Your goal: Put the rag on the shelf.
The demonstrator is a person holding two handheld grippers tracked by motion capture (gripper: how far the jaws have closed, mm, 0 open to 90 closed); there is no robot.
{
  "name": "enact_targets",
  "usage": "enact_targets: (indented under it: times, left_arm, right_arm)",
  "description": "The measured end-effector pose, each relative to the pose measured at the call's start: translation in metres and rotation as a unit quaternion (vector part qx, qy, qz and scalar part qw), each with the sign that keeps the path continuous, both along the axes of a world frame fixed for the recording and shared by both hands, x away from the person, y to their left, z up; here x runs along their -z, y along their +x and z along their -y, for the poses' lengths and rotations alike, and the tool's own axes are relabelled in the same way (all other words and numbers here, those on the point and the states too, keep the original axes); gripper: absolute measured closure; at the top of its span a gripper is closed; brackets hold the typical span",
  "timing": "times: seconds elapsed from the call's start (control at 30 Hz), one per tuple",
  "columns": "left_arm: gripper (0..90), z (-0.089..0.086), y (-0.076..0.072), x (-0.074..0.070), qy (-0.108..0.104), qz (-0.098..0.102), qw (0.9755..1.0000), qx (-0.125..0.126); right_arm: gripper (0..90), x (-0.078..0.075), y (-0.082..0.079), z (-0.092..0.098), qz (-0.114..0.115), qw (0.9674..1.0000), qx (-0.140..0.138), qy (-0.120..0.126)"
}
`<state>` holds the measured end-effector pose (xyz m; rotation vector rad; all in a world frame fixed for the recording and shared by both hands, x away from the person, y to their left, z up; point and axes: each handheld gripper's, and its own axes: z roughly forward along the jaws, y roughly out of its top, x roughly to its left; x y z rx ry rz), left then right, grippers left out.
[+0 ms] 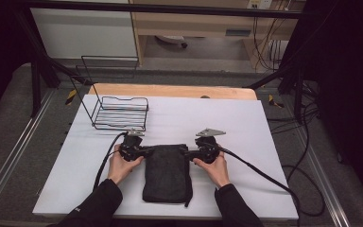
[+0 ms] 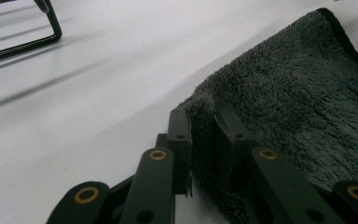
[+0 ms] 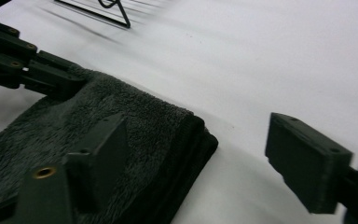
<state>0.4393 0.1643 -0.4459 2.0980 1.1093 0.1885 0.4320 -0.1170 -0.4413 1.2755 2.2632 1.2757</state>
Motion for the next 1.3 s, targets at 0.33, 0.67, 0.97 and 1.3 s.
enact_targets:
  times: [0.33,0.67,0.97,1.3]
  left_arm:
    - [77.7,0.001,-0.002,0.0,0.004,0.009,0.9999,0.002]
    - [78.1,0.001,-0.004,0.002,0.004,0.019,0.9998,0.004]
    - [79.9,-0.001,-0.003,0.001,-0.004,0.015,0.9999,0.006]
    - [81.5,-0.005,-0.007,-0.012,-0.03,0.032,0.999,0.005]
  right_arm:
    - [45.0,0.016,0.006,-0.005,-0.026,0.9996,-0.002,-0.006]
    - [63.3,0.016,0.003,-0.006,-0.056,0.9983,-0.014,0.005]
    - [76.4,0.014,0.002,-0.006,-0.073,0.9969,-0.022,0.02]
    - [78.4,0.005,-0.001,-0.003,-0.066,0.9972,-0.023,0.026]
